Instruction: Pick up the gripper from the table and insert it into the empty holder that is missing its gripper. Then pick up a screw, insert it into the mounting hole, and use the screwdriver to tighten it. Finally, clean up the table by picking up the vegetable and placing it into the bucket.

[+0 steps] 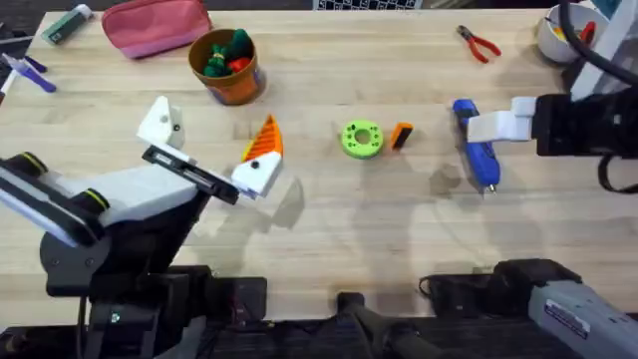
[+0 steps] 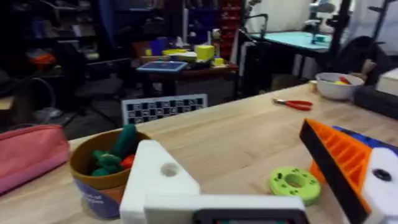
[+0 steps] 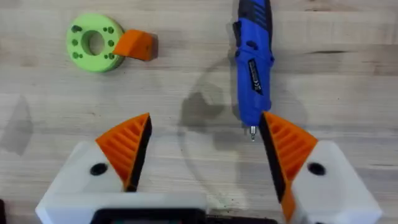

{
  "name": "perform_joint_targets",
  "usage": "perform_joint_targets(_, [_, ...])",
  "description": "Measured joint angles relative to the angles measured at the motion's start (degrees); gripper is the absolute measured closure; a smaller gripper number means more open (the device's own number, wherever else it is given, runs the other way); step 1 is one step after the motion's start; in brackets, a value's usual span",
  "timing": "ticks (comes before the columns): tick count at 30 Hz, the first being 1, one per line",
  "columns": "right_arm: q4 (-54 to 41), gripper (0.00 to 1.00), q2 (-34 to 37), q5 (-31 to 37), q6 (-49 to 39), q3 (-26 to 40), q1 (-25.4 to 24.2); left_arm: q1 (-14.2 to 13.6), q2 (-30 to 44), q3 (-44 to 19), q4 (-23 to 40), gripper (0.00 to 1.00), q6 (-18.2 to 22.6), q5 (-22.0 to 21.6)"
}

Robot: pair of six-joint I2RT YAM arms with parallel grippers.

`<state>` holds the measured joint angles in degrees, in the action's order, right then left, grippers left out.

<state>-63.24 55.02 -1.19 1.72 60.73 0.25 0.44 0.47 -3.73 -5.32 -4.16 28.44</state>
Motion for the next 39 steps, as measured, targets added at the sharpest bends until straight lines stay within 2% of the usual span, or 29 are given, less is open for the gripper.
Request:
perform_joint_targets(9, [0.00, 0.008, 0.00, 0.00, 0.00, 0.00, 0.00, 0.46, -0.18, 2.50, 0.72, 0.016, -0.66, 12.57])
perform_joint_targets(17, [0.00, 0.008, 0.00, 0.00, 0.00, 0.00, 0.00, 0.46, -0.17, 3.13, 8.85, 0.015, -0.94, 23.89])
perform_joint_targets(25, [0.00, 0.009, 0.00, 0.00, 0.00, 0.00, 0.00, 0.46, -0.17, 3.10, 11.13, 0.015, -2.69, 29.59])
perform_joint_targets(27, [0.00, 0.008, 0.00, 0.00, 0.00, 0.00, 0.00, 0.46, -0.18, 3.08, 11.35, 0.016, -1.24, 30.90])
perform_joint_targets(28, [0.00, 0.007, 0.00, 0.00, 0.00, 0.00, 0.00, 0.46, -0.15, 3.08, 11.63, 0.015, 2.43, 32.94])
perform_joint_targets(30, [0.00, 0.008, 0.00, 0.00, 0.00, 0.00, 0.00, 0.46, -0.18, 3.08, 11.78, 0.015, 4.32, 33.75])
perform_joint_targets(39, [0.00, 0.009, 0.00, 0.00, 0.00, 0.00, 0.00, 0.46, -0.16, 3.08, 12.00, 0.016, 7.19, 35.27])
